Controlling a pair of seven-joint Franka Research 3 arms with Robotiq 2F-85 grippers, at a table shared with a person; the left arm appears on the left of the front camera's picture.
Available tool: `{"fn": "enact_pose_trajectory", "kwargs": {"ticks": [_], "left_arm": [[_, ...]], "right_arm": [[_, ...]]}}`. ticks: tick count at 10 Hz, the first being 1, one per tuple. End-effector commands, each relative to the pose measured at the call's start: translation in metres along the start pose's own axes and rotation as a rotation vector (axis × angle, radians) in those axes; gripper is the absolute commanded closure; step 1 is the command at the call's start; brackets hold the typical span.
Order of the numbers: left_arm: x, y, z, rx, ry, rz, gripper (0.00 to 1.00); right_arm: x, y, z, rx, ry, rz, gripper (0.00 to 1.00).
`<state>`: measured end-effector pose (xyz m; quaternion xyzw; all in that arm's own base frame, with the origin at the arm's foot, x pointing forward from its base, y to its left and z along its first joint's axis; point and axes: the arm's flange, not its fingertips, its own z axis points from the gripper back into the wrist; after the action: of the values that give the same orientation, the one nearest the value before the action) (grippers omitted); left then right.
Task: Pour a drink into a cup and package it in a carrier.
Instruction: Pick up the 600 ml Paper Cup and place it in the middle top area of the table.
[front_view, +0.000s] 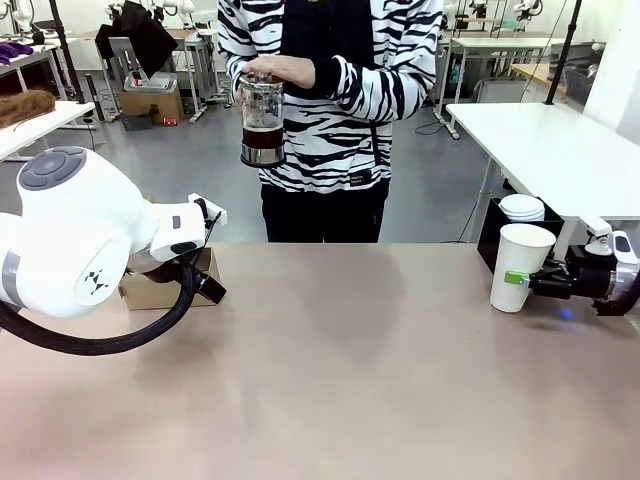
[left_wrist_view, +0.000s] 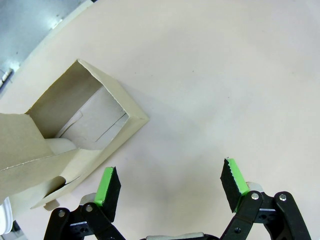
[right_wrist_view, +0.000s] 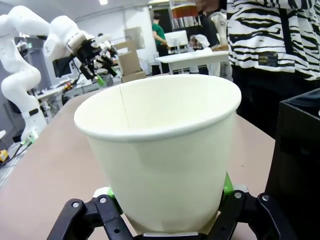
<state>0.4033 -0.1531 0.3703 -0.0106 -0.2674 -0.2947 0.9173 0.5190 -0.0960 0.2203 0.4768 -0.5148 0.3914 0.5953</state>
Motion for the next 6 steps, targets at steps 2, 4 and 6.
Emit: {"fn": "enact_pose_trajectory", "kwargs": {"ticks": [2, 4, 6], "left_arm": [[0.000, 0.001, 0.000, -0.001, -0.001, 0.002, 0.00], [0.000, 0.001, 0.000, -0.001, -0.001, 0.002, 0.00], [0.000, 0.001, 0.000, -0.001, -0.001, 0.002, 0.00]], "right_arm": [[0.000, 0.000, -0.001, -0.002, 0.001, 0.017, 0.20], [0.021, 0.022, 0.002, -0.058, 0.041, 0.033, 0.20], [0.069, 0.049, -0.035, -0.092, 0.005, -0.028, 0.20]]}}
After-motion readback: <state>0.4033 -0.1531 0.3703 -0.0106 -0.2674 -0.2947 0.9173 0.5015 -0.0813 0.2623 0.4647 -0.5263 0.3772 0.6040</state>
